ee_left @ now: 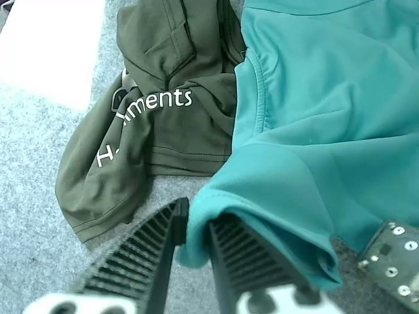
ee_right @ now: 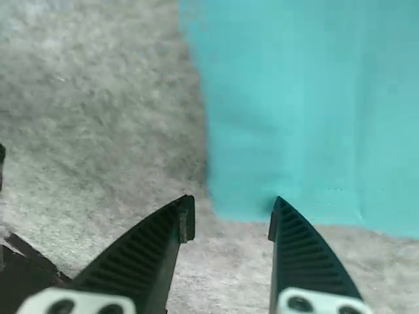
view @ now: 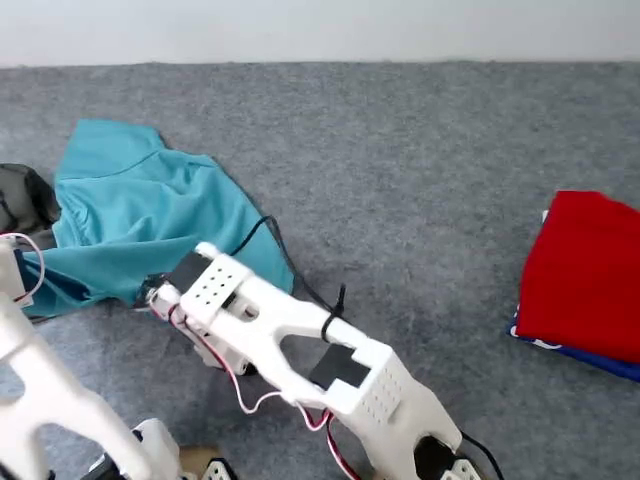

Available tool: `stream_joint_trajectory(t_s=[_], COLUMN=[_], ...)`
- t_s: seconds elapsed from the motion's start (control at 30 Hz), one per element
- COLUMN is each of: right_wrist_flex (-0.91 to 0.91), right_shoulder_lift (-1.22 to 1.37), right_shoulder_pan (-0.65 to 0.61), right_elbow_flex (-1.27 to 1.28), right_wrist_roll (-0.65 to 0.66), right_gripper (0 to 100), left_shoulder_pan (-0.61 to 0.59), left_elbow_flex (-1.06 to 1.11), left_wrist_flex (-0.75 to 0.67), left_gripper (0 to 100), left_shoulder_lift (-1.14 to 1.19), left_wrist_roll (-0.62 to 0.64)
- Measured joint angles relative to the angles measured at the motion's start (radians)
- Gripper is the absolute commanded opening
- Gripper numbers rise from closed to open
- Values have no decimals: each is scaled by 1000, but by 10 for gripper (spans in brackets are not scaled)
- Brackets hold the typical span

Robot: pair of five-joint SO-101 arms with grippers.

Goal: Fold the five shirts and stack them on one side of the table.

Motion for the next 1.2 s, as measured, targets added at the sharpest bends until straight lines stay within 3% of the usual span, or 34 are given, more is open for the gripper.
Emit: stream_joint_trajectory(t_s=[0.27,0.43,0.67,0.97,1.2], right_wrist_flex=[-44,-75,-91,-104,52], right_shoulder_lift=[72,81,83,92,63], right_shoulder_pan=[-26,21,86,130,193], right_elbow_flex=[-12,-12,-15,-28,-135], right_wrist_roll=[-5,-5,5,75,129], right_gripper=[195,191,3,9,9], left_shoulder_pan=[0,0,0,0,87], left_elbow_flex=[0,0,0,0,-37], left_wrist_flex=[0,0,0,0,77], left_gripper=[14,14,14,14,14], left_shoulder_lift=[0,0,0,0,0], left_wrist_roll=[0,0,0,0,0])
